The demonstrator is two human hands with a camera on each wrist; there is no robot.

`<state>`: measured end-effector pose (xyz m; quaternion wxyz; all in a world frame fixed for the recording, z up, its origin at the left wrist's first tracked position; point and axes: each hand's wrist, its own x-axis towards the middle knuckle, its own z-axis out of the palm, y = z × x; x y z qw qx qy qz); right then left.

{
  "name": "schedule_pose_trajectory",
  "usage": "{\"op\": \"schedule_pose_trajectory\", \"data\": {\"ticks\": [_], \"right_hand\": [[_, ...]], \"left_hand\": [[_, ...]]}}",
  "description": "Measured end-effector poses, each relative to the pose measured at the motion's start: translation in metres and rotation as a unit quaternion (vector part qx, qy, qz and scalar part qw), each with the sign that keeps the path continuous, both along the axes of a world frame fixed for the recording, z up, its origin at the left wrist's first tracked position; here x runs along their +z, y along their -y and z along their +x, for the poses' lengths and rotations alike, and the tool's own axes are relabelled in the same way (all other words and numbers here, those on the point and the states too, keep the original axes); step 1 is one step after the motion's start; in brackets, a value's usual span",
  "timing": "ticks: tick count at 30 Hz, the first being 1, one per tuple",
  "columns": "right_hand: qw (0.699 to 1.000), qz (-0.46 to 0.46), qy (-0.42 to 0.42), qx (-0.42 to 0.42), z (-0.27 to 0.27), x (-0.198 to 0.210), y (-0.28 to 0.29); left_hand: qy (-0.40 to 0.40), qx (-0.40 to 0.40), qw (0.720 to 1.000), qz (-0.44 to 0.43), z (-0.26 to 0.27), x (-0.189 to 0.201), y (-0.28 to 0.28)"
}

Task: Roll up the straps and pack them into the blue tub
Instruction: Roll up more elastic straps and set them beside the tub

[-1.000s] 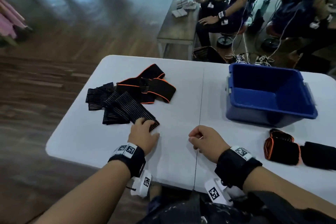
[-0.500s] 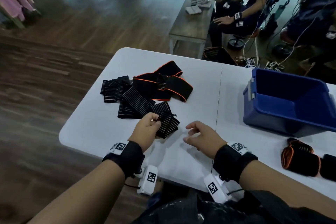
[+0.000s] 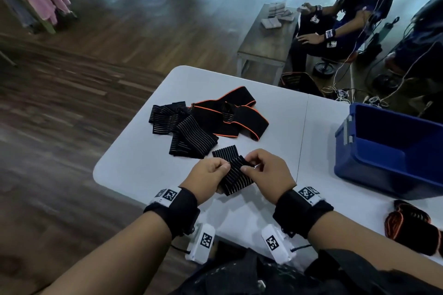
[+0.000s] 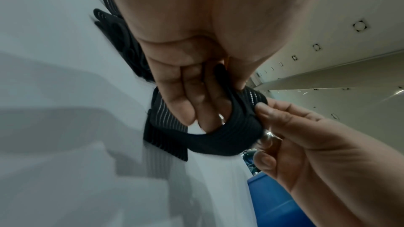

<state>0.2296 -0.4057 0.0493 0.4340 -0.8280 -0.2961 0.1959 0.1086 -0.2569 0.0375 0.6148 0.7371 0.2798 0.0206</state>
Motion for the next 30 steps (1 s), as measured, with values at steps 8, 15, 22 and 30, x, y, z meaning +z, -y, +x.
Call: {"op": "schedule_pose_trajectory", "data": {"ticks": [8,15,22,30], "right_hand": [[1.0,-0.016,-0.006,-0.016,0.014,0.0,0.002],[0.999,-0.012,-0.044,0.016,0.013,0.003,0.005],[0.995,-0.027,-0.098,0.002,0.01,-0.001,0.018],[0.998,-0.033,-0.038,-0.026,0.016,-0.006,0.023]], "left_hand": [[-0.053,0.018,0.976,0.212,0.007,-0.007,-0.044],[-0.169,-0.045,0.919,0.353,0.026,-0.029,-0.096],[-0.192,-0.083,0.86,0.465,0.036,-0.046,-0.085],[-0.031,0.004,0.934,0.356,0.033,-0.027,-0.077]]}}
